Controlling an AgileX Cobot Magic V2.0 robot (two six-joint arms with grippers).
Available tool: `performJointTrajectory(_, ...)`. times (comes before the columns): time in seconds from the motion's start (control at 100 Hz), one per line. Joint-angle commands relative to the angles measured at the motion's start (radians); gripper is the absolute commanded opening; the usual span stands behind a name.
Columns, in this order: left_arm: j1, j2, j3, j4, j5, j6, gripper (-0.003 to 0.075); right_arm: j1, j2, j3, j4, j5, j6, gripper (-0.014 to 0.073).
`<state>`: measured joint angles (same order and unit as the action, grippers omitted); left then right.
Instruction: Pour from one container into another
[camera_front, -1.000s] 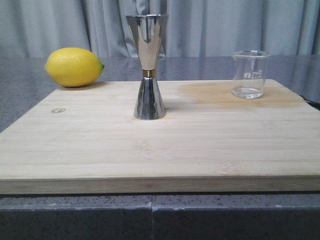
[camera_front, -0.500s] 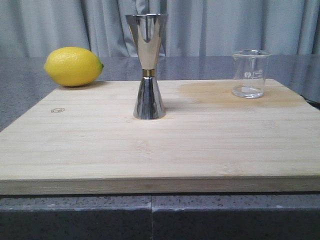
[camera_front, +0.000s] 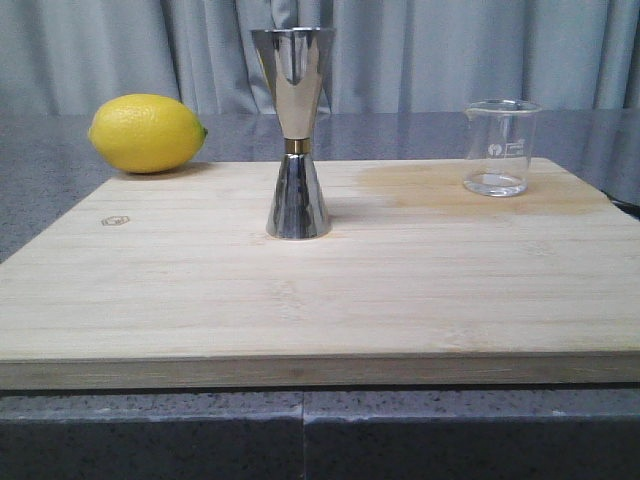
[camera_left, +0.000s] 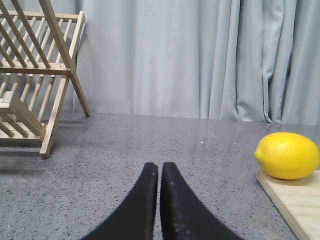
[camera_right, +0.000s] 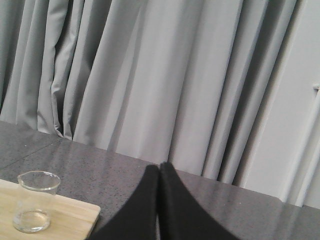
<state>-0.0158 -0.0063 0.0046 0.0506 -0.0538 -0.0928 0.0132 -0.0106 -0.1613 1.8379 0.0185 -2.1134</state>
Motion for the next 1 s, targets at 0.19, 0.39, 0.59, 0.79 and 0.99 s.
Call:
performJointTrajectory(0.19,-0.008,-0.022,0.029,-0.008,-0.082,-0.01,-0.0019,-0.003,-0.012,-0.025,0.018,0.004,-0.005,-0.0072)
performJointTrajectory(0.39,-0.008,-0.022,0.029,-0.008,-0.082,-0.01,-0.0019,-0.003,-0.012,-0.023,0.018,-0.009,-0.005,-0.0072)
performJointTrajectory(0.59,-0.008,-0.022,0.029,-0.008,-0.082,-0.01,-0.0019,-0.003,-0.012,-0.024,-0.196,-0.009,0.258,-0.0072)
performJointTrajectory(0.79,-0.008,-0.022,0.029,-0.008,-0.082,-0.01,-0.0019,-0.003,-0.012,-0.038,-0.921,0.059,0.995,-0.0072)
performJointTrajectory(0.99,-0.008,-0.022,0.029,-0.008,-0.082,-0.01,-0.0019,-0.003,-0.012,-0.058,-1.66,0.231,1.855,-0.0072)
